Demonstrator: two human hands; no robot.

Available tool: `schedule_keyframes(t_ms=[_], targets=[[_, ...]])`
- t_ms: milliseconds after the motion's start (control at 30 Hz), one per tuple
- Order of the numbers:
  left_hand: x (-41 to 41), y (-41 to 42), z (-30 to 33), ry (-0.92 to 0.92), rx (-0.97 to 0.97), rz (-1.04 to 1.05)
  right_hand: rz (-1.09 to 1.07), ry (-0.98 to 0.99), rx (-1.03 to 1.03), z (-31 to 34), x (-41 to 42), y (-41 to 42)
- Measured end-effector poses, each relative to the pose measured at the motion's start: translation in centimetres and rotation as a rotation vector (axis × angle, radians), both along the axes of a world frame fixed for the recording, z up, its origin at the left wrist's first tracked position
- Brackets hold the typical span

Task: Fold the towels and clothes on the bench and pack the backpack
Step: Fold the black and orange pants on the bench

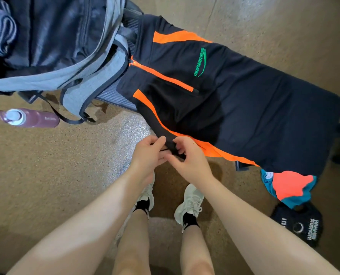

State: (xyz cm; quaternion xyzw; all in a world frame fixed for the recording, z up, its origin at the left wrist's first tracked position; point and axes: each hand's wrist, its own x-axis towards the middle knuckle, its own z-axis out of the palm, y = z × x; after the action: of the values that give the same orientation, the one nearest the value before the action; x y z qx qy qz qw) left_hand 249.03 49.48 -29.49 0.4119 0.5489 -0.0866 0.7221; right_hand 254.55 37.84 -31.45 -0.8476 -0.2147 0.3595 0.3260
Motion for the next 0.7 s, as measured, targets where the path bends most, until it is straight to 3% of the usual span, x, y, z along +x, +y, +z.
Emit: schedule_keyframes(t_ms=[200, 367, 533, 700], targets=[[2.0, 0.9, 2.3, -0.036, 0.156, -0.138, -0.268, -0.165, -0.12, 0.0, 0.1, 1.7], [3.4, 0.9, 2.6, -0.037, 0.192, -0.131, -0.483, -0.156, -0.235, -0.2, 1.9, 1.8], [4.3, 1.6, 2.7, 0.013, 0.239, -0.069, -0.233, -0.214, -0.333, 1.7, 4.4, 0.7], [8.8, 4.9, 0.4, -0.009, 0.316, -0.017, 0.096, -0.137, -0.23, 1.4, 13.9, 2.3]])
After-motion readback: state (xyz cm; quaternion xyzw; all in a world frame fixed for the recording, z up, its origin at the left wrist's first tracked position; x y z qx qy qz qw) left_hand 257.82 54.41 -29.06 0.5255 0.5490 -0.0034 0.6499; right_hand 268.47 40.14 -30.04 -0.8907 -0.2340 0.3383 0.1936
